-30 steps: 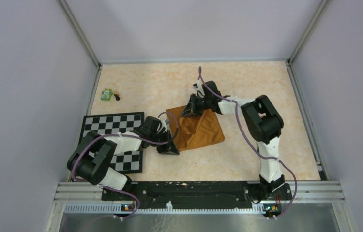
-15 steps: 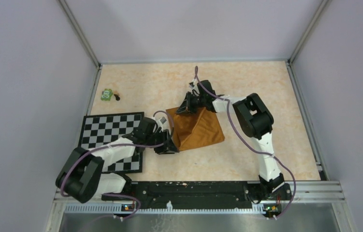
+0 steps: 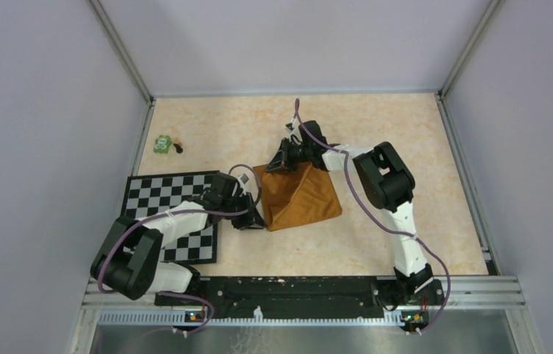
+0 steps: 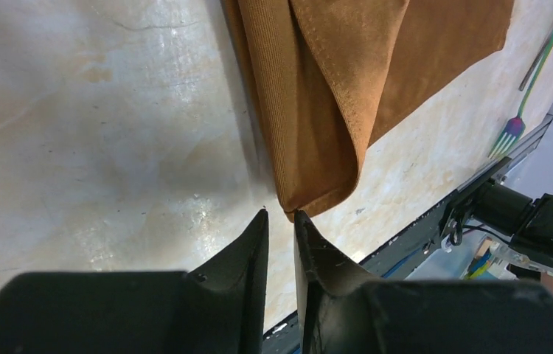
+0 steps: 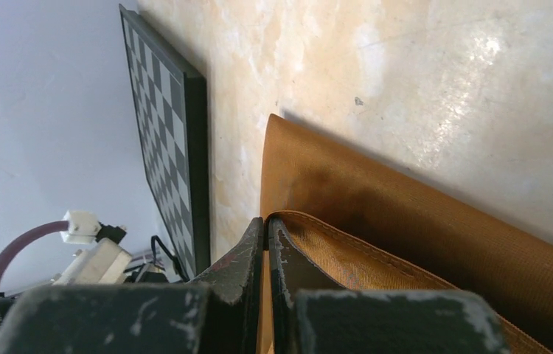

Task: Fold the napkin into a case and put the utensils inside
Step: Fold the top corner of the square-folded napkin at the center of the board.

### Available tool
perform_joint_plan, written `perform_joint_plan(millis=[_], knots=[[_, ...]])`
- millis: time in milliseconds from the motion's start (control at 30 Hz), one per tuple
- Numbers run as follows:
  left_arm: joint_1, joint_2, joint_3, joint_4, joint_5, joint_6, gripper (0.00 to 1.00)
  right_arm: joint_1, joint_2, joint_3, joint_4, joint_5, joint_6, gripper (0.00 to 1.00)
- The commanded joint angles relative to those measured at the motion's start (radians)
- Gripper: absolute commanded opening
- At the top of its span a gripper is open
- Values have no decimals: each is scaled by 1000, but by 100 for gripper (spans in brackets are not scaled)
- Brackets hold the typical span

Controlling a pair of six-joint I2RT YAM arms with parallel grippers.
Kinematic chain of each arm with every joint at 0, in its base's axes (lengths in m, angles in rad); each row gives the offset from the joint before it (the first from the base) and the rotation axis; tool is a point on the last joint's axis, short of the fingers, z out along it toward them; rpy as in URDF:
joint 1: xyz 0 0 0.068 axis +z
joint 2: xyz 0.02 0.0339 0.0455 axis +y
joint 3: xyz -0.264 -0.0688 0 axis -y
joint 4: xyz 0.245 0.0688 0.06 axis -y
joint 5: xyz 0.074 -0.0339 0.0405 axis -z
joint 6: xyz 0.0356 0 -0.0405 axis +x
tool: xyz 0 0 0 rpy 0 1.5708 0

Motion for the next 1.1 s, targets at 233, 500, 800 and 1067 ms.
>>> perform_joint_plan(millis=[233, 500, 800, 1067], knots=[[-1, 81, -14, 121, 22, 4, 24, 20, 25, 72, 36, -8, 3, 0], [-1, 106, -40, 128, 13, 15, 22, 24, 63, 124, 26, 5, 16, 0], [-2, 114, -53, 131, 3, 22, 21, 32, 114, 184, -1, 2, 12, 0], [-2, 126, -56, 130, -4, 34, 20, 47, 134, 214, -9, -16, 7, 0]])
